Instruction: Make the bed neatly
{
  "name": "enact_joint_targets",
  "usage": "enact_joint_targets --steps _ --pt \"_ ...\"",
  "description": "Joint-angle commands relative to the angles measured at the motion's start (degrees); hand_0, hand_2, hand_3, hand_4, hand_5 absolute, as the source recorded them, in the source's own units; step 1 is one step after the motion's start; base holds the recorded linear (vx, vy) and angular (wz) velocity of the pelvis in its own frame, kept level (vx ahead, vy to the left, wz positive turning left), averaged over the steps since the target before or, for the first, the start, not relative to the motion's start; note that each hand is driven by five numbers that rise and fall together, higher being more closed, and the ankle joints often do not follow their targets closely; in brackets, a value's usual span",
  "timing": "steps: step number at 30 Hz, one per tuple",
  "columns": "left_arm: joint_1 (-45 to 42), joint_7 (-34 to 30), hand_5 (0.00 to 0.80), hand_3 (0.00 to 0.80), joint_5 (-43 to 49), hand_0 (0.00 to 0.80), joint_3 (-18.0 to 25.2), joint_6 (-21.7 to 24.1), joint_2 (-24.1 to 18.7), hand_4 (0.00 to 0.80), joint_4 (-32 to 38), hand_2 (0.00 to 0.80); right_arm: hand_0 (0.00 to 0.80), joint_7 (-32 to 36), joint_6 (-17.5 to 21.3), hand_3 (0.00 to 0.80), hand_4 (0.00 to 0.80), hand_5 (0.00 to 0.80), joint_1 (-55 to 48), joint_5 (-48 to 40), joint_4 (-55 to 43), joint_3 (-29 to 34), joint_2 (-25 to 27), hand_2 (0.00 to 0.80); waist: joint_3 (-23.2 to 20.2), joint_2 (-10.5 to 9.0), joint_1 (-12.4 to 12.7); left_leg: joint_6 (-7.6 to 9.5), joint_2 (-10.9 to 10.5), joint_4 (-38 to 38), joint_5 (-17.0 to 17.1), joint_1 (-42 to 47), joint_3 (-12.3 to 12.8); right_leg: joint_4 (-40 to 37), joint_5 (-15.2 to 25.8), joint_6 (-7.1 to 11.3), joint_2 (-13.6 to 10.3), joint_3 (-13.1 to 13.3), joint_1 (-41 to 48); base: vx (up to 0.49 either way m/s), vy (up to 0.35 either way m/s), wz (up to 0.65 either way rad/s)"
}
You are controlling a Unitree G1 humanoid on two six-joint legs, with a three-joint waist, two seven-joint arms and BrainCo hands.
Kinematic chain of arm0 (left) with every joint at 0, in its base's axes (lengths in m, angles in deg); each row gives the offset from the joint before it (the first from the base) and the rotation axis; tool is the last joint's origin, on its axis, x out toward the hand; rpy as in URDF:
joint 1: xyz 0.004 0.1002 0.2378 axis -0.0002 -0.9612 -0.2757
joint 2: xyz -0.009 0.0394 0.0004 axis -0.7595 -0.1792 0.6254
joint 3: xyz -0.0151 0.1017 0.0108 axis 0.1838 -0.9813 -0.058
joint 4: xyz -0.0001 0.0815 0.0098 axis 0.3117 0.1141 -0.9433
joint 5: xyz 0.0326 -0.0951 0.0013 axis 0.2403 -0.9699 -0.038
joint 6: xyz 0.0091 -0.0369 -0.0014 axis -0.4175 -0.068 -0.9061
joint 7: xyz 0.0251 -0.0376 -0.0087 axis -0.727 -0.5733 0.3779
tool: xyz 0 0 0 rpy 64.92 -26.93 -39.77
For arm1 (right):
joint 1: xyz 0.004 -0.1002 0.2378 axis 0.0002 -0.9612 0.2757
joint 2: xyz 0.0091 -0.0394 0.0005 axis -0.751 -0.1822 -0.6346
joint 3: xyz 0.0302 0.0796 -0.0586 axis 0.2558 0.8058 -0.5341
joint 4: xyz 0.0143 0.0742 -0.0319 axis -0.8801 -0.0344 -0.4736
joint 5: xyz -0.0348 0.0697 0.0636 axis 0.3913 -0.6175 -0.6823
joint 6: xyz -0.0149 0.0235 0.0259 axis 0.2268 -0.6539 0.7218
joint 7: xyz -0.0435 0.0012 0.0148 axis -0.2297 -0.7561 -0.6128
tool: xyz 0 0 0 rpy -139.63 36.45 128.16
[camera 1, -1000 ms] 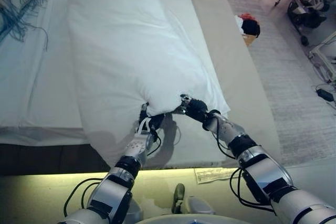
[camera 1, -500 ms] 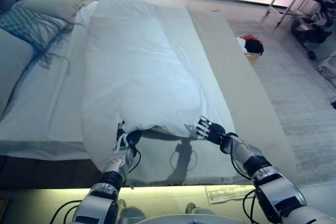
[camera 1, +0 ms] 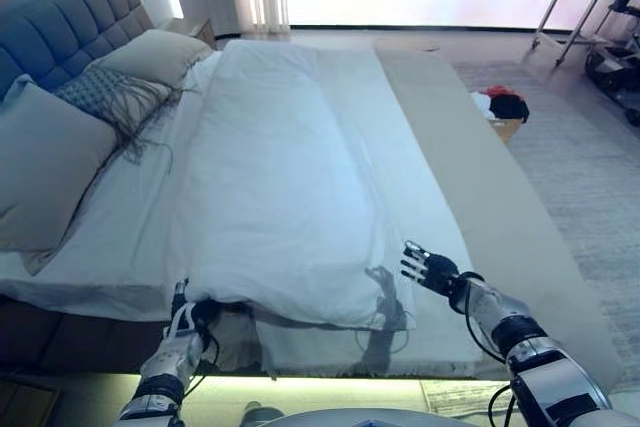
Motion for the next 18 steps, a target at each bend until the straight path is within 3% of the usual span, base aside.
enact_joint_targets --steps 1,12,18 --pt "3.21 -4.68 0.800 0.800 0.66 0.800 5.94 -0.20 -8.26 0.800 -2.36 0.800 0.000 0.63 2.69 0.000 0.000 0.000 2.56 -0.51 2.69 3.60 1.72 0.000 1.23 -1.50 4.68 1.02 -1.65 1.18 -4.62 2.25 0.05 2.65 -3.41 1.19 -3.47 -2.22 0.28 -0.035 0.108 0.02" --pt "0.11 -5.71 0.800 0.800 6.99 0.800 14.51 -2.89 -18.09 0.800 -10.08 0.800 0.000 1.75 2.89 0.000 0.000 0.000 2.96 -0.84 4.86 3.12 4.79 0.000 1.20 -0.15 6.30 1.33 -3.24 0.99 -4.55 1.17 -0.56 1.70 -2.92 1.41 -4.51 -4.23 0.40 -0.034 0.100 0.06" --pt "-0.73 -5.42 0.800 0.800 8.70 0.800 17.15 -3.12 -21.93 0.800 -13.04 0.800 0.000 1.95 3.86 0.000 0.000 0.000 2.98 -1.50 5.69 2.92 6.17 0.000 1.70 0.13 6.61 1.37 -3.52 1.21 -4.66 0.42 -0.39 1.49 -2.58 1.73 -5.00 -4.78 -0.28 -0.052 0.078 0.05"
